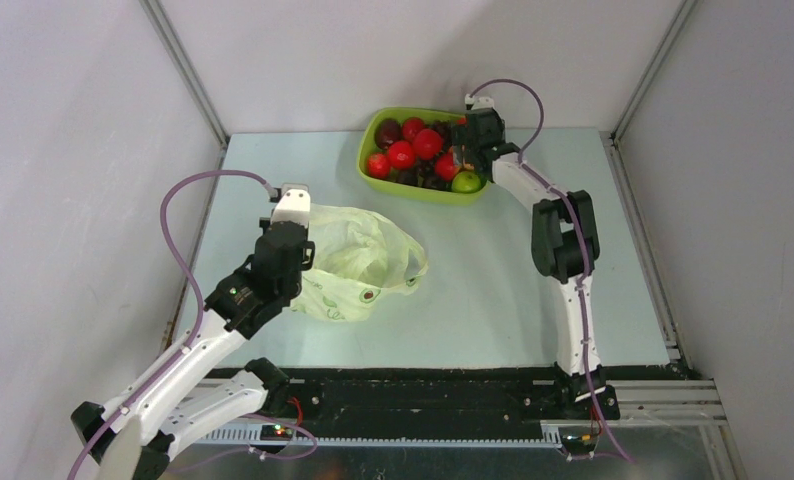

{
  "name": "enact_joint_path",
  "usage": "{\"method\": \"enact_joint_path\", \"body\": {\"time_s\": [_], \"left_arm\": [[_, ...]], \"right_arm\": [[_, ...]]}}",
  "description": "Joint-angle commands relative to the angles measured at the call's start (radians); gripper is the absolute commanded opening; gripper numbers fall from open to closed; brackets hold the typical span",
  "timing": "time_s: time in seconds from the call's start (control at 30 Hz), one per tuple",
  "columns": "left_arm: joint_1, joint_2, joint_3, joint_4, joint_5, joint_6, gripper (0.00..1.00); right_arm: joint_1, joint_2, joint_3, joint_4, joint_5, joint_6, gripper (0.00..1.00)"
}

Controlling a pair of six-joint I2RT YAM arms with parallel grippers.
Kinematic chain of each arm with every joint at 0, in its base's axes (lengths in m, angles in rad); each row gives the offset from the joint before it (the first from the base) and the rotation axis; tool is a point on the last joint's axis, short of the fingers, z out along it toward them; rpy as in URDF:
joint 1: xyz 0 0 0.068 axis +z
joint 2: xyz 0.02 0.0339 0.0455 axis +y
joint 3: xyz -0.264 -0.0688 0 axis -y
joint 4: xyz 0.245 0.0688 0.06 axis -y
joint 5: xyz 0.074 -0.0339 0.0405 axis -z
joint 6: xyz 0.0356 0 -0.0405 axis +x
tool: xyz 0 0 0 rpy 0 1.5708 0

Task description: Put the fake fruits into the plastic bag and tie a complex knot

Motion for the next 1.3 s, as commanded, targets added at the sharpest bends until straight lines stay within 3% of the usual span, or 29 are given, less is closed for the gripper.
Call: {"method": "enact_joint_path", "body": {"time_s": [0.0, 0.37, 0.47, 0.53, 0.7, 0.93, 1.17, 1.27], "left_arm": [[0.006, -0.015, -0.002, 0.034, 0.014, 0.025, 0.0], [0.006, -0.032, -0.015, 0.056, 0.108, 0.039, 0.0], [0.006, -0.034, -0.014, 0.055, 0.131, 0.043, 0.0], [0.006, -0.047, -0.02, 0.067, 0.177, 0.048, 0.0], [0.006, -0.082, -0.037, 0.087, 0.238, 0.053, 0.0], [0.006, -0.118, -0.051, 0.105, 0.301, 0.056, 0.0], [0.006, -0.155, -0.073, 0.134, 0.353, 0.074, 0.0], [0.007, -0.156, -0.075, 0.134, 0.353, 0.08, 0.0]], "right_arm": [[-0.012, -0.259, -0.109, 0.064, -0.121, 0.067, 0.54], [-0.015, -0.7, -0.545, 0.147, -0.532, 0.143, 0.51], [-0.006, -0.803, -0.618, 0.146, -0.757, 0.184, 0.51], [0.033, -0.863, -0.69, 0.161, -0.813, 0.225, 0.51], [0.26, -0.976, -0.788, 0.188, -0.768, 0.263, 0.51], [0.515, -0.964, -0.867, 0.338, -0.576, 0.356, 0.51], [0.57, -0.789, -0.859, 0.574, -0.551, 0.457, 0.5], [0.586, -0.683, -0.807, 0.593, -0.554, 0.451, 0.49]]}}
